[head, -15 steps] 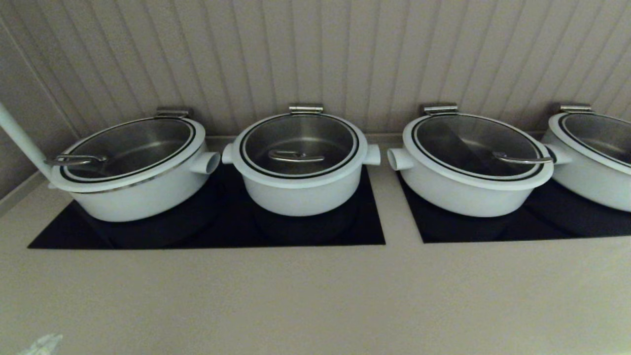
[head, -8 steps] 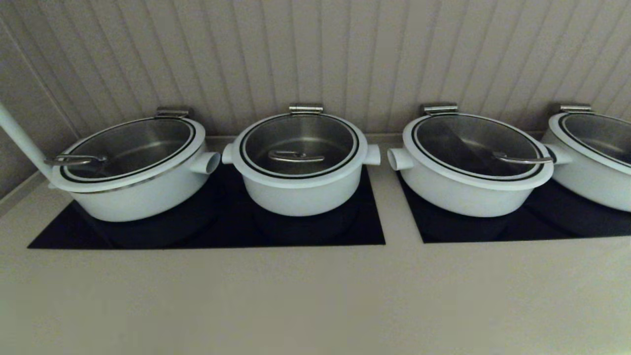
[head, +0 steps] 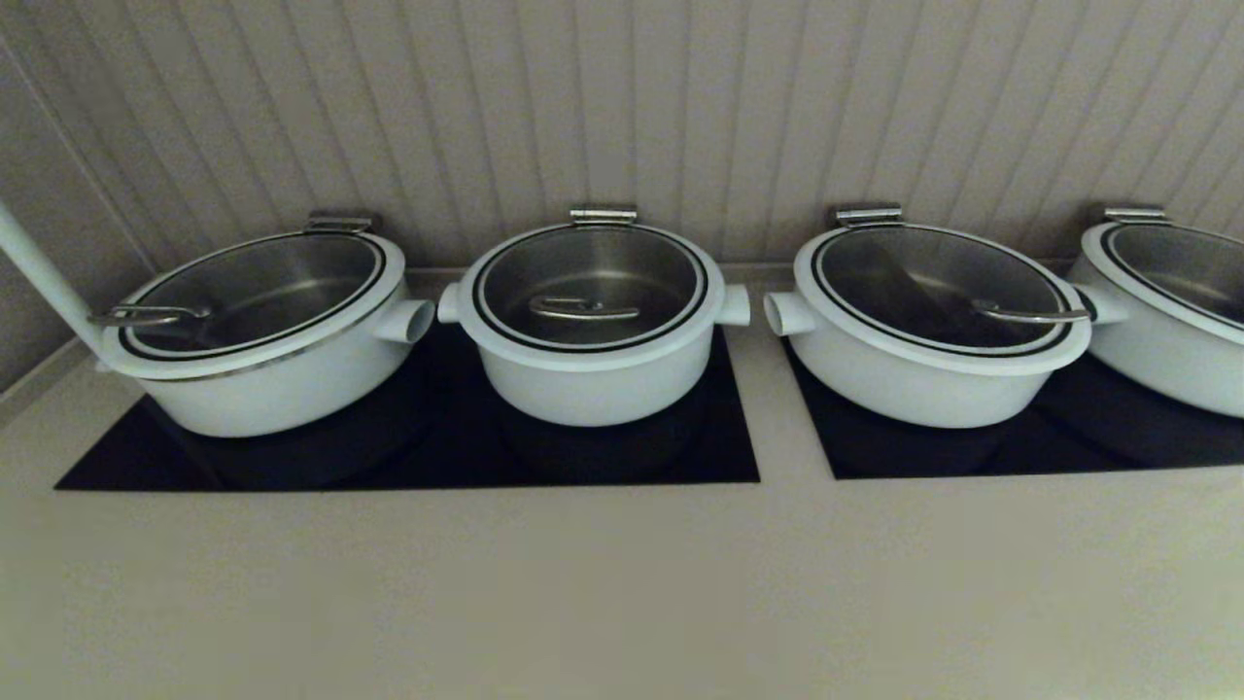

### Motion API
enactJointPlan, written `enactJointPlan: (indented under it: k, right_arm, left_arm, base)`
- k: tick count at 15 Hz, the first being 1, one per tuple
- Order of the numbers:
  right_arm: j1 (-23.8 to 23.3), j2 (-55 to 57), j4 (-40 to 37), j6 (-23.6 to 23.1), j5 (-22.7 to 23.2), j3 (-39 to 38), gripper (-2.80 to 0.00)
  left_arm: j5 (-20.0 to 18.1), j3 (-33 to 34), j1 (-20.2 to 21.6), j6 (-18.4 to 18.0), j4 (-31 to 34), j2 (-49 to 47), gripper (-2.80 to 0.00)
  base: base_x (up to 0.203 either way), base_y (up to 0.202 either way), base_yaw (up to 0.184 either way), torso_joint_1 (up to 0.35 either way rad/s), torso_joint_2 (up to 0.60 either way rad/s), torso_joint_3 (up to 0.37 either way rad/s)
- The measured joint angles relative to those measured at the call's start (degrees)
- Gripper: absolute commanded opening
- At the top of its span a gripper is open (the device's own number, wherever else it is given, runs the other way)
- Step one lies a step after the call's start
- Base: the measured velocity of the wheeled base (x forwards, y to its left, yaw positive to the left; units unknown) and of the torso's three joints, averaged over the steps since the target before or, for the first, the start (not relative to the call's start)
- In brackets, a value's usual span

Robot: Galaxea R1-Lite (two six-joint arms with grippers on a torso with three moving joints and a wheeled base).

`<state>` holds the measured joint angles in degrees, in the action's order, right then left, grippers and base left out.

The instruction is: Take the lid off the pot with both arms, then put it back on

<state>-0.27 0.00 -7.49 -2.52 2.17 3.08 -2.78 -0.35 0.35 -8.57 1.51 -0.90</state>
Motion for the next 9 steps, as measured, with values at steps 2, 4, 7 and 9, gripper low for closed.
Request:
enactJointPlan:
  k: [2, 4, 7, 9]
  right_arm:
    - [0.0, 0.0, 0.0, 0.0, 0.0, 0.0, -2.8]
    - [0.0, 0.0, 0.0, 0.0, 0.0, 0.0, -2.8]
    - [0.0, 0.0, 0.0, 0.0, 0.0, 0.0, -2.8]
    - [0.0, 0.0, 0.0, 0.0, 0.0, 0.0, -2.8]
  left_arm:
    - [-0.1, 0.0, 0.0, 0.1, 0.0, 0.6, -2.8]
    - [-0.1, 0.0, 0.0, 0.2, -0.1, 0.7, -2.8]
    - [-0.2, 0.0, 0.0, -0.1, -0.1, 0.8, -2.8]
    - [-0.2, 0.0, 0.0, 0.2, -0.1, 0.8, -2.8]
  base:
    - [0.0, 0.0, 0.0, 0.0, 0.0, 0.0]
    - [0.0, 0.0, 0.0, 0.0, 0.0, 0.0]
    - [0.0, 0.0, 0.0, 0.0, 0.0, 0.0]
    - [0.0, 0.0, 0.0, 0.0, 0.0, 0.0]
